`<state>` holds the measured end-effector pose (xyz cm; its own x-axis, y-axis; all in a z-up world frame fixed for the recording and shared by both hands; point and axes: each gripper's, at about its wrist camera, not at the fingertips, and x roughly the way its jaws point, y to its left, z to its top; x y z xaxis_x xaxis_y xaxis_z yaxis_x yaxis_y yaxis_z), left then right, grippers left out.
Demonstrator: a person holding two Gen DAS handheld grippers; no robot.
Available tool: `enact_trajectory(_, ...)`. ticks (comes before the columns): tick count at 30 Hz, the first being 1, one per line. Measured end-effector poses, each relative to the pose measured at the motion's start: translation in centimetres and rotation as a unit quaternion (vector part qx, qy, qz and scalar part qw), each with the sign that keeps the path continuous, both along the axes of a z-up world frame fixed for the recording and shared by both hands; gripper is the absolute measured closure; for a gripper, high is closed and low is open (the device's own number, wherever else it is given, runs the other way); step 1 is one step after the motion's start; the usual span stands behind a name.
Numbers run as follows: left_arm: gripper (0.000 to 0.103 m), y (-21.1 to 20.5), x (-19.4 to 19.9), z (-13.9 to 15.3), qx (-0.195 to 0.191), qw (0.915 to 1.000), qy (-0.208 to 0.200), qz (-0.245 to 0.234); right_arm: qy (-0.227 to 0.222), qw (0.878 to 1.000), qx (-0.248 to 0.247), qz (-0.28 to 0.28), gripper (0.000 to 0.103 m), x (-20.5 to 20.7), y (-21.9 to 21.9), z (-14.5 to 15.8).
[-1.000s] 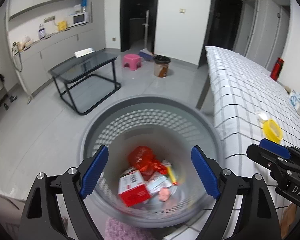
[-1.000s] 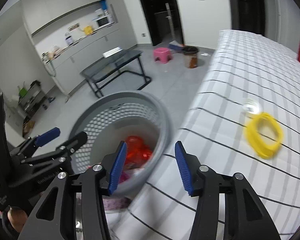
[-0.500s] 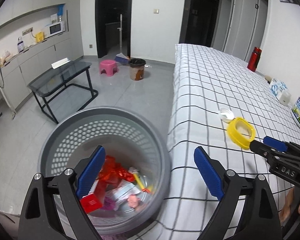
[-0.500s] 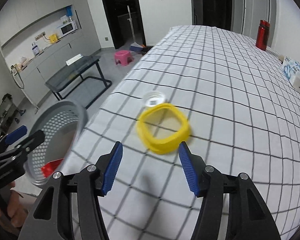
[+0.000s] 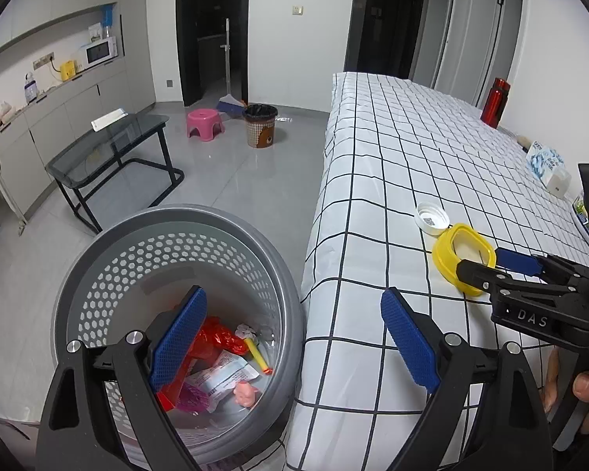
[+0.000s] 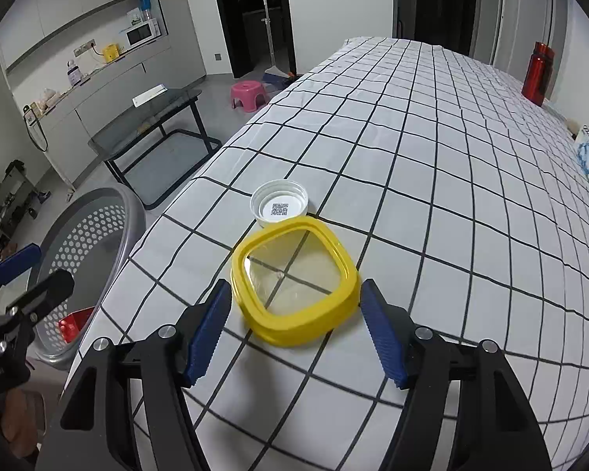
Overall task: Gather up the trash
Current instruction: 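Move both tools back to the yellow lid ring and white cap, then grasp the yellow lid ring with the right tool while the left tool grasps the white cap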
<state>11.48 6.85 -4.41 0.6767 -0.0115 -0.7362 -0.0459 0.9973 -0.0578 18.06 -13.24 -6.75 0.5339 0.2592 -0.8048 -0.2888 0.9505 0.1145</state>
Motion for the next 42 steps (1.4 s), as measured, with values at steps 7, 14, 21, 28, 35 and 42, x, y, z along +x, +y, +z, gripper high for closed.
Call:
enact_trajectory(7, 0.014, -0.6, 0.5, -0.4, -0.001, 1.0, 0.008, -0.005, -0.004, 1.0, -0.007, 0.011, 0.037, 1.0, 0.4, -0.3)
enact_trajectory(14, 0.013, -1.3, 0.7, -0.3, 0.004, 0.9999, 0.011, -0.007, -0.015, 0.999, -0.023, 0.019, 0.037, 1.1, 0.7, -0.6)
enact_trajectory(21, 0.013, -2.1, 0.8, 0.0, 0.005, 0.9999, 0.009, -0.013, -0.02, 1.0, -0.005, 0.011, 0.039, 0.5, -0.2, 0.1)
enact_trajectory(28, 0.013, -4.0, 1.7, -0.1, 0.004, 0.9996, 0.009, -0.027, -0.03, 0.999, 0.009, -0.02, 0.039, -0.7, -2.9, 1.1)
enact_trajectory(35, 0.013, -6.9, 3.9, -0.7, 0.011, 0.9991, 0.01, -0.039, -0.038, 0.996, 0.023, -0.075, 0.039, -1.4, -7.6, 1.6)
enact_trajectory(42, 0.013, -9.5, 6.7, -1.8, 0.018, 0.9986, 0.026, -0.043, -0.038, 0.992, 0.048, -0.111, 0.039, -1.2, -11.2, 1.5)
